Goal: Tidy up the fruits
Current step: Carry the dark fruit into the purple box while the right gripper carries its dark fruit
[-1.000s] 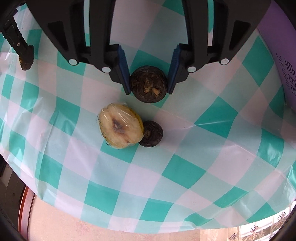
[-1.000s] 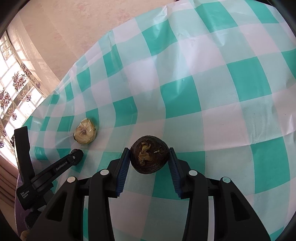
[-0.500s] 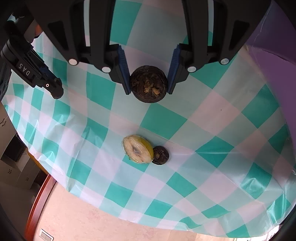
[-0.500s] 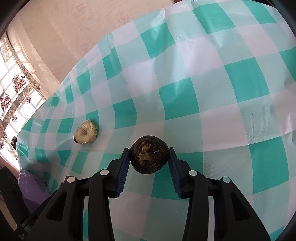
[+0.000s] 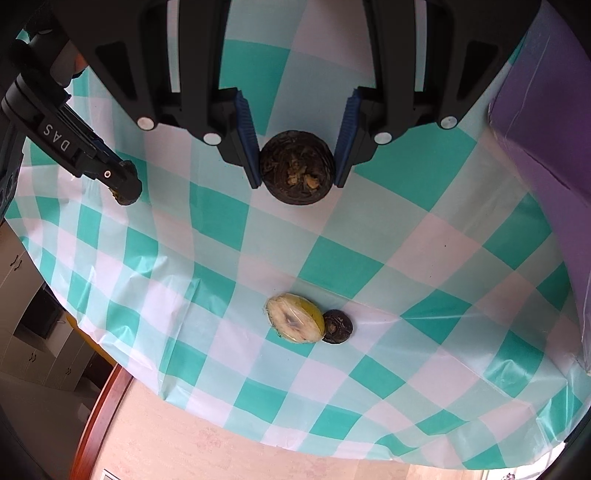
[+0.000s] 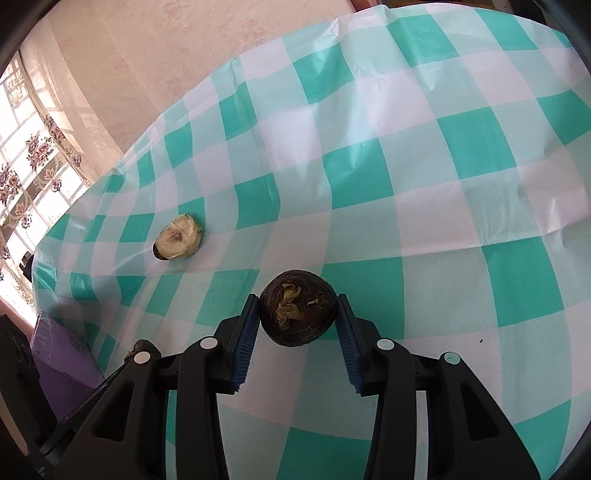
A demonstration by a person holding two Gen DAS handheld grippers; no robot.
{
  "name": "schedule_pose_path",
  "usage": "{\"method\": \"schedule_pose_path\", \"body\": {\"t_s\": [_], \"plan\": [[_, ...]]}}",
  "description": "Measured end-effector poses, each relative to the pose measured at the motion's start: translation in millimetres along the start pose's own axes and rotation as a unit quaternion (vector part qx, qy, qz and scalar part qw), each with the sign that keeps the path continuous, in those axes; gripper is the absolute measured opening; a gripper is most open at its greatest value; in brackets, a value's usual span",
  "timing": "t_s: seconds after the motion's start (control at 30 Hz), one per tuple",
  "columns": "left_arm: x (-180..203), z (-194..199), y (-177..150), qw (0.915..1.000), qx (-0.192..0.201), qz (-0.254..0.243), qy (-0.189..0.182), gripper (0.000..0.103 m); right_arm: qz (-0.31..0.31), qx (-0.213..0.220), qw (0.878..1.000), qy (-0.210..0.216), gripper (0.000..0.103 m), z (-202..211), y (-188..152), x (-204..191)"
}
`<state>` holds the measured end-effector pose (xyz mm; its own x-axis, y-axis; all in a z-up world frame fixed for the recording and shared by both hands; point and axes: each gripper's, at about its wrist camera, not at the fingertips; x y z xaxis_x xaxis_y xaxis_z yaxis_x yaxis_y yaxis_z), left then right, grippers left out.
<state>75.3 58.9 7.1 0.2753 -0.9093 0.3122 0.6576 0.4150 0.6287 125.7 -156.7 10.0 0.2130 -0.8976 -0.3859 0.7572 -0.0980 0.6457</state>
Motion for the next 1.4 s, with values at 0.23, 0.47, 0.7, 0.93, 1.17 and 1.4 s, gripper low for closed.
{"method": "schedule_pose_path", "body": {"t_s": [0.23, 0.47, 0.7, 0.93, 1.17, 1.4], "plan": [[-4, 31, -29, 0.9996, 0.007, -0.012, -0.027, 0.039, -0.001, 0.01, 1.0, 0.004, 0.042, 32, -34, -9], [-10, 63, -64, 0.9986, -0.01, -0.023, -0.046, 0.039, -0.012, -0.009, 1.0, -0.003, 0.042, 62, -76, -19], [-20, 98, -98, 0.9971, -0.011, -0.05, -0.057, 0.039, -0.004, -0.002, 1.0, -0.001, 0.042, 100, -117, -29], [-26, 122, -118, 0.995, -0.002, -0.077, -0.065, 0.039, 0.025, -0.005, 1.0, 0.001, 0.042, 126, -148, -42], [-29, 132, -122, 0.9943, 0.013, -0.084, -0.065, 0.039, 0.033, -0.013, 0.999, 0.0, 0.042, 135, -161, -45], [-26, 183, -116, 0.9868, 0.086, -0.109, -0.083, 0.039, 0.034, 0.006, 0.999, 0.022, 0.042, 146, -160, -57]]}}
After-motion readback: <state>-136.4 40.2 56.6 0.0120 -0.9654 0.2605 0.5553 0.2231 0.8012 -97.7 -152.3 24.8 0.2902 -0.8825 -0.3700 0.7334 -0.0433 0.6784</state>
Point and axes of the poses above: each gripper's, at about its wrist camera, not at the fingertips, and z roughly against the way its jaws point, x to its right, y to its top, and after that the axes turned 2 degrees about z, right-handed
